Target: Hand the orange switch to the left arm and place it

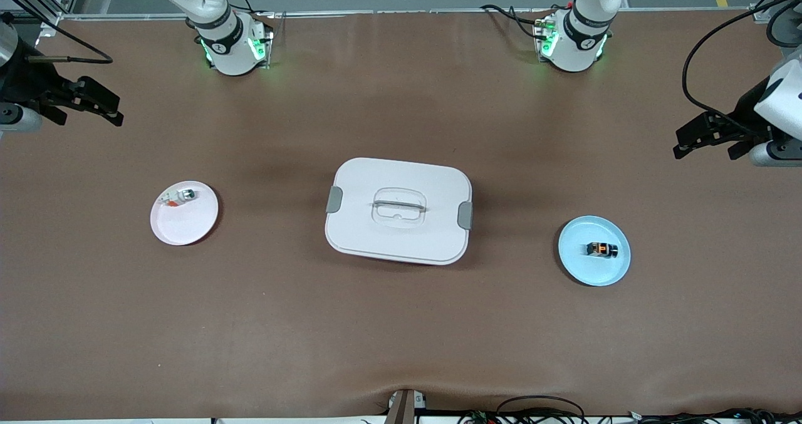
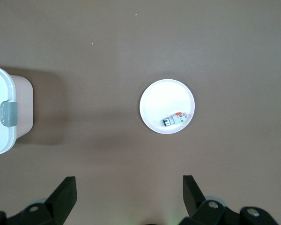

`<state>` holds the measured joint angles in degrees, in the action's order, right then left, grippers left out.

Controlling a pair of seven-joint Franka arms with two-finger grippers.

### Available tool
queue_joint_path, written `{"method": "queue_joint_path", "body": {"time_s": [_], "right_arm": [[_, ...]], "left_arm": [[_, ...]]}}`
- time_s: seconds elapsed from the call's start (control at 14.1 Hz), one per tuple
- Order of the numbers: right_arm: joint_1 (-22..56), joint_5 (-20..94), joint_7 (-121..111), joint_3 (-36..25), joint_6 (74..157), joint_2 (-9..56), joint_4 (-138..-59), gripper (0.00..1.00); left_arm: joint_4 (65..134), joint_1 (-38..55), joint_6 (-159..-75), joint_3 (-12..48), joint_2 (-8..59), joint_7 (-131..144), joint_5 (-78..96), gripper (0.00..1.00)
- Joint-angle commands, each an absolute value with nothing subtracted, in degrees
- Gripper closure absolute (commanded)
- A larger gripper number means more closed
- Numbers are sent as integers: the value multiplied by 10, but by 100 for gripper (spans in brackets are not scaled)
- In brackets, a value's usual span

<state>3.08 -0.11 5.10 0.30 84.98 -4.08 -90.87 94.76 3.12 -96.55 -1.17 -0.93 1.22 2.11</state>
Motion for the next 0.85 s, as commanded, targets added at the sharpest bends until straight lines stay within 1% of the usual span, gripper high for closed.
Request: {"method": "queue_joint_path", "body": {"time_s": [0.0,0.28,0.78], "right_arm": [[27,27,56,2,860,-61,-929,0],[24,44,58,1,862,-65,-938,0],[25,34,54,2,862,-65,-939,0]], "left_arm": [[932,29,-952,-11,-1,10,21,0],[933,31,-943,-11,1,9,4,0],[932,31,-942,-11,1,8,3,0]]}}
